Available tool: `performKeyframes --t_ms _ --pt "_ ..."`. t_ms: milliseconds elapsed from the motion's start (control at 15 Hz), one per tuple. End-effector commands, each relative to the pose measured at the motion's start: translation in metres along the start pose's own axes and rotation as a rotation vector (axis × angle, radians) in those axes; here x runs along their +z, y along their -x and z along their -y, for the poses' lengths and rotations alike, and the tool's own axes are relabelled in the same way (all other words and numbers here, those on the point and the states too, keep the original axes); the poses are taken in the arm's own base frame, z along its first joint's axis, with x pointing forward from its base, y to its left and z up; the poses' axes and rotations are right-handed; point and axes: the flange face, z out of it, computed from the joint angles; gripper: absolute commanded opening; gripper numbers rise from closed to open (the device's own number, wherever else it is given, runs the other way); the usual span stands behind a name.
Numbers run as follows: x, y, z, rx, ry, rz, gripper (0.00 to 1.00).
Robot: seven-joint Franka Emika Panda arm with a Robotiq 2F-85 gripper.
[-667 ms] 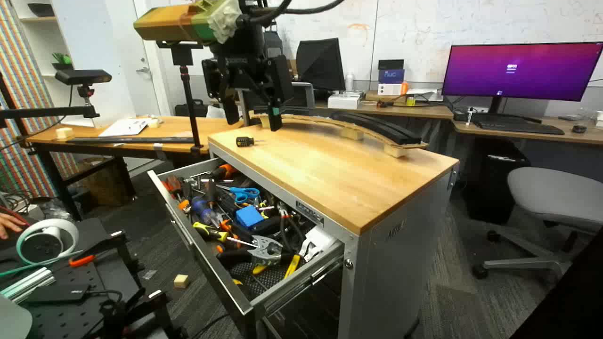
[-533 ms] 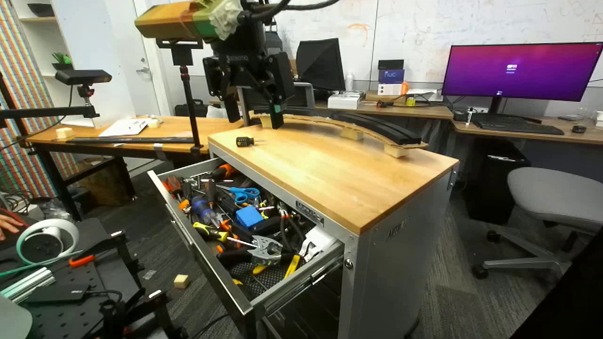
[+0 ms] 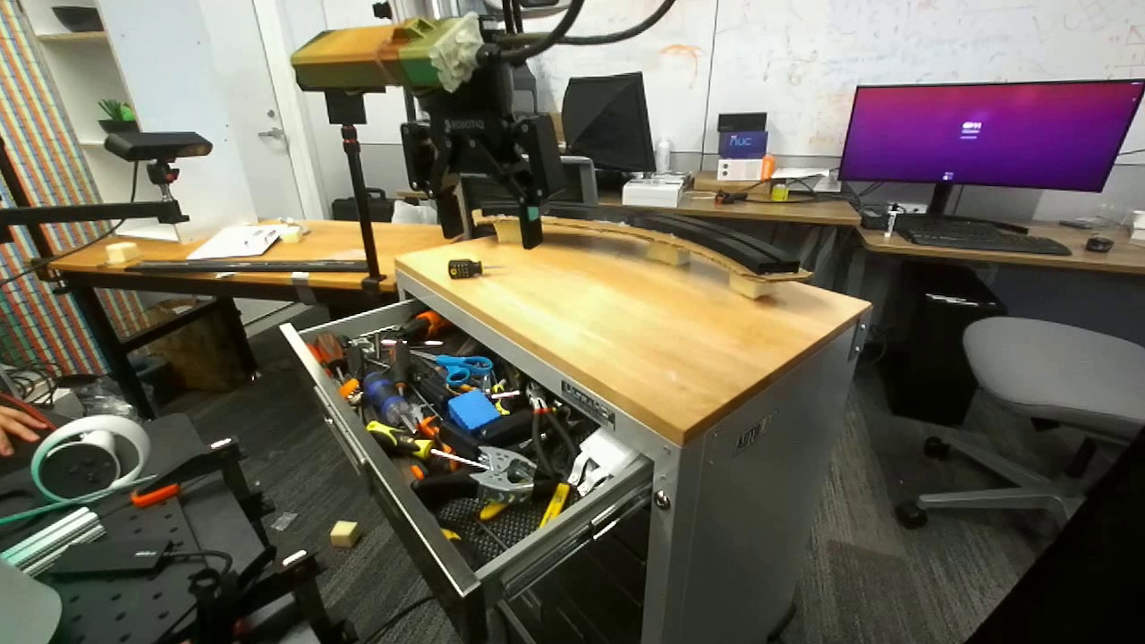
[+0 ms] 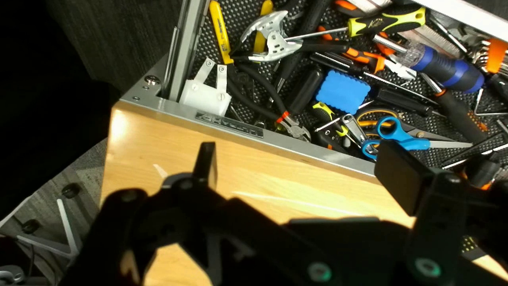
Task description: Put the screwdriver in the open drawer then close the drawer
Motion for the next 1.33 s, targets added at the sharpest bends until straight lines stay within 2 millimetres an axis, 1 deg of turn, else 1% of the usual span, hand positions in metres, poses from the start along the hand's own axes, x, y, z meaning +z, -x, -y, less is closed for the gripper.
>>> performKeyframes --t_ms 0,200,400,533,600,733,867,1067,1267 --pt "0.021 -0.076 0.048 -0.058 0.030 0.071 1.00" --pt "0.050 -0.128 0.104 -0.168 -0.019 0.146 1.00" --pt "0.089 -0.172 0.159 -0.241 -0.052 0.202 1.00" --pt "0.109 -0.201 0.190 -0.267 -0.051 0.203 1.00" --pt "0.117 -0.213 0.202 -0.284 -0.068 0.197 1.00" --pt "0.133 -0.233 0.219 -0.266 -0.073 0.183 1.00" --pt "0.145 -0.247 0.231 -0.279 -0.110 0.199 1.00" --pt "0.155 -0.261 0.248 -0.357 -0.197 0.221 1.00" --pt "0.162 -0.274 0.267 -0.304 -0.168 0.197 1.00"
